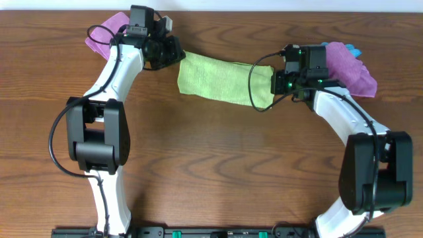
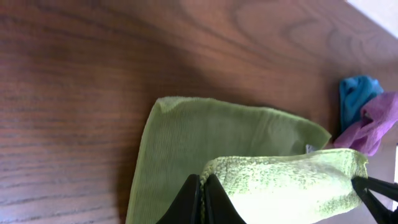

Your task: Fold the cloth

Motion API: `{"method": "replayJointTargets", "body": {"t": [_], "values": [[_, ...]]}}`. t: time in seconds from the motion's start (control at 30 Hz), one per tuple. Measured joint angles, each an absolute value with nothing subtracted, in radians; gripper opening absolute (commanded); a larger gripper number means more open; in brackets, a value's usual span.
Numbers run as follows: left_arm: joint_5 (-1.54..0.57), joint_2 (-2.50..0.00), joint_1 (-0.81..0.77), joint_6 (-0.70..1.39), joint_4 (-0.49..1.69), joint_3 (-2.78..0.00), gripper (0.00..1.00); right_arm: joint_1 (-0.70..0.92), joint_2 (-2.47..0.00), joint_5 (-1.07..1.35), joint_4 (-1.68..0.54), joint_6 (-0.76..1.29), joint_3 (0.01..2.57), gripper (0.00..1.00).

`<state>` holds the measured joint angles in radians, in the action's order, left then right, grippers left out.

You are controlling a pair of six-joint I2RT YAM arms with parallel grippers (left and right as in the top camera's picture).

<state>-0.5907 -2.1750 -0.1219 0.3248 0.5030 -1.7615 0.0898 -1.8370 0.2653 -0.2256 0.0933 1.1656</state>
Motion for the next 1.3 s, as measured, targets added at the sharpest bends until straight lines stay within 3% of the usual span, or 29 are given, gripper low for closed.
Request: {"method": "replayJointTargets", "body": {"t": [0.97,1.07,1.1,1.17,1.23,1.27,1.3], "values": [[-0.546,-2.330,-0.148,0.394,0.231,-1.761,0.06,0.089,-1.966,0.159,-0.070,0.086,1.166,0.01],[-0.545,-2.334,-0.148,0.394,0.230,-1.761,0.06,0.089,-1.977,0.155,-0.069,0.086,1.166,0.08],[-0.545,-2.336,-0.148,0.394,0.230,-1.761,0.13,0.089,-1.977,0.151,-0.068,0.087,1.166,0.14],[-0.538,-2.341,-0.148,0.395,0.229,-1.761,0.39,0.089,-1.977,0.138,-0.067,0.084,1.166,0.33],[-0.530,-2.346,-0.148,0.393,0.228,-1.761,0.67,0.088,-1.977,0.128,-0.068,0.079,1.166,0.64],[-0.522,-2.349,-0.148,0.392,0.228,-1.761,0.79,0.087,-1.977,0.124,-0.067,0.082,1.166,0.68],[-0.516,-2.351,-0.147,0.393,0.228,-1.761,0.85,0.087,-1.977,0.121,-0.067,0.081,1.166,0.72]]}}
